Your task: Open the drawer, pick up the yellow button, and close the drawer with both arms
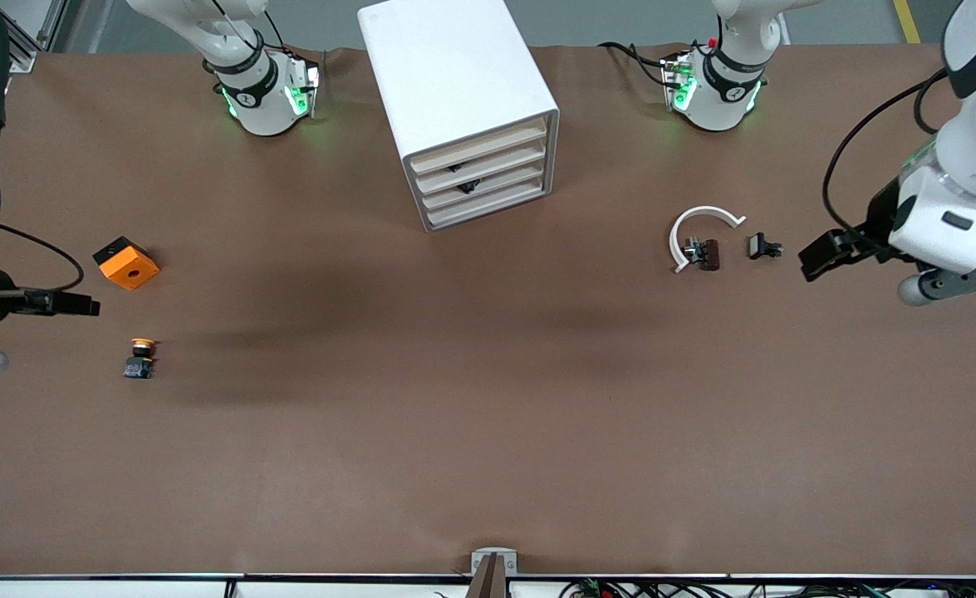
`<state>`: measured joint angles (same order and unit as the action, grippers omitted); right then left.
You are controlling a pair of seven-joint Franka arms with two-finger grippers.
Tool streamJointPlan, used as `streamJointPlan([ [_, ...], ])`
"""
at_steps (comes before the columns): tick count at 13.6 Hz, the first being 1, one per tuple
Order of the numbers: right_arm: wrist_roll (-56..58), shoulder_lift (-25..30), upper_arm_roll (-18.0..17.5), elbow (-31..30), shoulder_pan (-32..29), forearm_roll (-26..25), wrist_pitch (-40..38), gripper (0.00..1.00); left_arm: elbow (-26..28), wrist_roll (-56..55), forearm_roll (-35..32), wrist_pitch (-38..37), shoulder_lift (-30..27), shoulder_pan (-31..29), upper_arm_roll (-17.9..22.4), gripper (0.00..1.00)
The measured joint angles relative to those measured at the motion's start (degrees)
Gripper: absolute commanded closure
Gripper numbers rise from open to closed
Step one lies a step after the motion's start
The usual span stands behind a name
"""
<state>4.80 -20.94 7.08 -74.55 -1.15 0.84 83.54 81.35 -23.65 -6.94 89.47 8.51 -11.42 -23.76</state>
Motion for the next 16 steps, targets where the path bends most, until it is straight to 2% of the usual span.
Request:
streamJointPlan([
  [3, -0.18, 1.52, 0.07, 3.82, 0.62, -2.01, -1.19, 0.0, 4.37, 5.63, 3.6, -0.27, -5.21, 6.52, 9.34, 0.0],
  [5, -0.18, 1.73, 0.32, 6.85, 0.54, -2.08, -3.49, 0.0, 7.55, 9.33, 4.41, -0.28, -8.44, 9.01, 13.63, 0.0],
  [9, -0.18, 2.62, 0.19, 8.94, 0.81, -2.08, -6.68, 0.0, 11.92, 11.29, 4.72, -0.22, -12.03, 9.41, 14.79, 0.0],
  [12, -0.32, 3.53, 0.0, 9.51, 1.88, -2.08, -8.08, 0.0, 12.68, 12.64, 4.72, -0.2, -12.55, 9.74, 14.78, 0.0],
  [16, -0.35, 7.75, -0.01, 9.71, 2.13, -2.06, -10.18, 0.0, 12.98, 14.95, 4.72, -0.4, -12.73, 9.94, 14.72, 0.0],
])
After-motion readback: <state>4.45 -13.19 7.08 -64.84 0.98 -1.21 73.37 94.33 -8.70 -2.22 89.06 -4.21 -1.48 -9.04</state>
